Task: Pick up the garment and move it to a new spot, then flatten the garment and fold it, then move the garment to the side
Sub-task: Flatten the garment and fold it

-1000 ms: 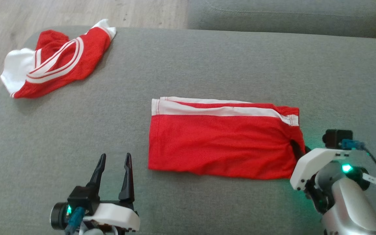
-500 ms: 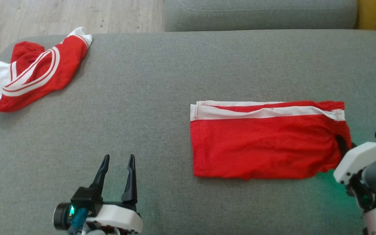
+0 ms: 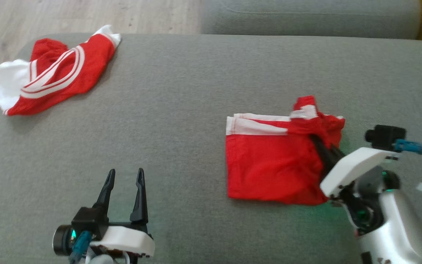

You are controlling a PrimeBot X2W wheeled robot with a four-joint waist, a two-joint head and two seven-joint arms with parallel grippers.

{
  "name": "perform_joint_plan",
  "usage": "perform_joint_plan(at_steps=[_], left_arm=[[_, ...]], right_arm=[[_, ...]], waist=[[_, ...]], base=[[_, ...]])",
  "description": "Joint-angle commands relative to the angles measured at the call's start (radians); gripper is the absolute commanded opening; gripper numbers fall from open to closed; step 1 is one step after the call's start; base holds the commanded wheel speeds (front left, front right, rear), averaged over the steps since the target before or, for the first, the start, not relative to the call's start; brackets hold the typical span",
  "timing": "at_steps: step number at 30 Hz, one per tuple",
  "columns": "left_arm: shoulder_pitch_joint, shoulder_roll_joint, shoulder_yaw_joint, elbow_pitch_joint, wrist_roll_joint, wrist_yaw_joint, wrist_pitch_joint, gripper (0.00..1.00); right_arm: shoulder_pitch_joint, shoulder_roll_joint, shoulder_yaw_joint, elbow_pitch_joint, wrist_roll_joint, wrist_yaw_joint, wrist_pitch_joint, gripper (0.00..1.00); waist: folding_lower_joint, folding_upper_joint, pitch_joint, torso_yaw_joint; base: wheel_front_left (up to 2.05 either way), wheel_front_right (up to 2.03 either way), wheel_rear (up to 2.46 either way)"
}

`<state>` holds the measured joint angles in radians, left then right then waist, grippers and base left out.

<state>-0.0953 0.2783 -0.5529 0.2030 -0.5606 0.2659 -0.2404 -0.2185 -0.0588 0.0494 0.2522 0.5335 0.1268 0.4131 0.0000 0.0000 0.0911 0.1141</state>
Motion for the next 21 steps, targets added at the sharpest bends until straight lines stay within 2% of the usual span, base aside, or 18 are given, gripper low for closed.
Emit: perform_joint_plan(at_steps=[1, 6, 12, 14, 15, 21], left_arm=[[-0.029, 0.021, 0.038, -0.035, 0.003, 0.007, -0.013, 1.00], [-0.029, 0.015, 0.038, -0.040, 0.000, 0.008, -0.014, 1.00], [-0.031, 0.007, 0.039, -0.036, -0.001, 0.005, -0.016, 1.00], [-0.032, 0.002, 0.041, -0.031, -0.001, 0.004, -0.017, 1.00], [-0.031, 0.000, 0.041, -0.030, -0.001, 0.004, -0.017, 1.00], [-0.032, -0.007, 0.045, -0.023, 0.000, -0.001, -0.019, 1.00]], right_arm=[[-0.060, 0.007, 0.043, -0.031, 0.028, 0.004, -0.022, 0.00], [-0.093, 0.008, 0.153, 0.048, 0.109, 0.004, -0.091, 0.00], [-0.147, 0.008, 0.235, 0.186, 0.116, 0.004, -0.151, 0.00], [-0.170, 0.008, 0.272, 0.237, 0.113, 0.004, -0.173, 0.87], [-0.177, 0.008, 0.288, 0.247, 0.111, 0.004, -0.179, 1.00], [-0.191, 0.008, 0.376, 0.238, 0.089, 0.004, -0.217, 1.00]], waist=[[0.0000, 0.0000, 0.002, 0.017], [0.0000, 0.0000, 0.009, 0.058], [0.0000, 0.0000, 0.016, 0.088], [0.0000, 0.0000, 0.018, 0.094], [0.0000, 0.0000, 0.019, 0.094], [0.0000, 0.0000, 0.017, 0.077]], base=[[0.00, 0.00, 0.00], [0.00, 0.00, 0.00], [0.00, 0.00, 0.00], [0.00, 0.00, 0.00], [0.00, 0.00, 0.00], [0.00, 0.00, 0.00]])
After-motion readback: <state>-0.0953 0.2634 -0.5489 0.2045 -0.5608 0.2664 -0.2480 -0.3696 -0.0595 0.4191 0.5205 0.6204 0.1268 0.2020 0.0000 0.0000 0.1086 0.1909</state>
